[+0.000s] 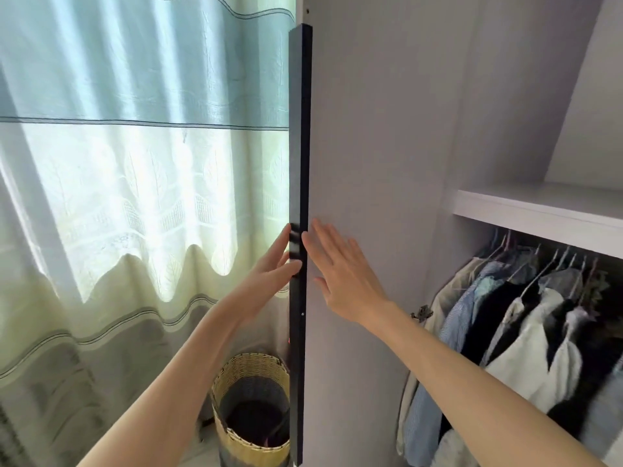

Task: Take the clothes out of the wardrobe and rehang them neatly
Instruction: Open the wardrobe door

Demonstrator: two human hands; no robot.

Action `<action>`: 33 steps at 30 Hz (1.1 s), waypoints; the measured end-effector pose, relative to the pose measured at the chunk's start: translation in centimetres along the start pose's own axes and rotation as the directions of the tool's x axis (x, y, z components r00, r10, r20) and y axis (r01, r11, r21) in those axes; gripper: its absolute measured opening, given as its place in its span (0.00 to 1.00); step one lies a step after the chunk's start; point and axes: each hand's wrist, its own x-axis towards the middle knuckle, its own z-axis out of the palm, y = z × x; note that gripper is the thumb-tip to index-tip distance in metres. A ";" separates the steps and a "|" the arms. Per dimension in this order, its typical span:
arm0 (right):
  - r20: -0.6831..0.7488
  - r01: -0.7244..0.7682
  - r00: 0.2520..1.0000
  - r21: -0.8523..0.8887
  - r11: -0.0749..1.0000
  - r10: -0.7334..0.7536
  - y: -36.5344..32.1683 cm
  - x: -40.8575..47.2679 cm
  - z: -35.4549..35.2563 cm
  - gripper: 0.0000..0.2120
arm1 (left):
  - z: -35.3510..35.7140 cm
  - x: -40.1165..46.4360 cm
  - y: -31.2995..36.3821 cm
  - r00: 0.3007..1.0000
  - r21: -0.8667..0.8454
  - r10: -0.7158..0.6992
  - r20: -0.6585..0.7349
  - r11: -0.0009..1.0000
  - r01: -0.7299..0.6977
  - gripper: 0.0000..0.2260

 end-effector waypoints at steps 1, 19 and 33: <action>0.030 -0.013 0.999 -0.031 0.999 0.014 0.0 0.3 0.0 0.35 | -0.4 0.2 -0.4 1.000 0.049 -0.015 0.017 0.999 0.015 0.28; -0.111 -0.360 0.933 -0.342 0.868 0.343 9.3 -14.5 -4.3 0.29 | 12.5 0.3 -1.7 0.869 0.836 0.470 0.157 0.404 -0.370 0.27; -0.388 -0.665 0.725 -0.611 0.430 0.570 19.0 -32.8 -16.4 0.26 | 37.2 6.5 2.0 0.667 0.371 0.600 0.441 0.555 -0.744 0.29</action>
